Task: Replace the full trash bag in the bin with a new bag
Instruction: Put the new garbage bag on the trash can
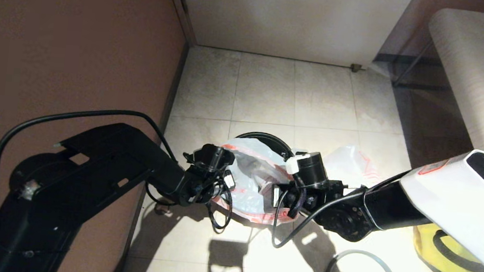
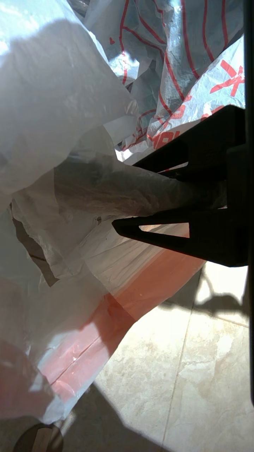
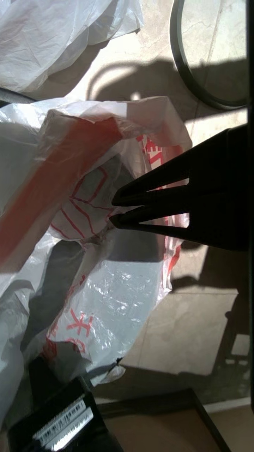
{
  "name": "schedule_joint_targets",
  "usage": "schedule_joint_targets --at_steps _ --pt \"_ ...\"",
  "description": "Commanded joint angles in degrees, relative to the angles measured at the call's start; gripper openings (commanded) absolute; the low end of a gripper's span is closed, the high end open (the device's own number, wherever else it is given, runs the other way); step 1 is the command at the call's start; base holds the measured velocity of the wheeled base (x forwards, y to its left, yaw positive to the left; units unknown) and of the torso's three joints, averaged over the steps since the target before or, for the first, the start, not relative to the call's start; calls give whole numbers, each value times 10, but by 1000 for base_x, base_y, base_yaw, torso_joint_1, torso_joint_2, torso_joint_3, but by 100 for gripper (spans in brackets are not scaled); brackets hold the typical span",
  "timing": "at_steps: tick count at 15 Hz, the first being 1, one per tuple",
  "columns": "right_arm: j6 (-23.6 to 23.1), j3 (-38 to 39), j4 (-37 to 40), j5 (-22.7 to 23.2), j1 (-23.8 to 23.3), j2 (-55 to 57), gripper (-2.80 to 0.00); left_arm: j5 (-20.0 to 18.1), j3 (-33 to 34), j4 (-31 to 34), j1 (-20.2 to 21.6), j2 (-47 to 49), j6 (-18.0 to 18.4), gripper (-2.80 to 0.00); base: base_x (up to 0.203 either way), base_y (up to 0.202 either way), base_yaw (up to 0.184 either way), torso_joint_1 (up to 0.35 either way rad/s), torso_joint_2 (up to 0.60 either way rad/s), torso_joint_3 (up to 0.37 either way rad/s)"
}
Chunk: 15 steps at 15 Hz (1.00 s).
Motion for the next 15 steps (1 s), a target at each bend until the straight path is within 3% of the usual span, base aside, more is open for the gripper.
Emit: schedule_joint_targets --at_steps 1,4,6,15 --pt "1 -4 0 -5 8 7 -280 1 1 -1 -2 1 -3 -280 0 0 0 0 0 0" --pt "-7 -24 1 -39 -32 43 -280 -1 24 0 -12 -17 -4 -280 0 0 0 0 0 0" --pt "-9 -25 11 -57 -65 51 -280 -25 46 -2 -22 -34 -6 -280 0 0 0 0 0 0" --pt "-8 -46 5 -63 -103 48 -280 -25 77 -3 -45 -27 -3 -280 0 0 0 0 0 0"
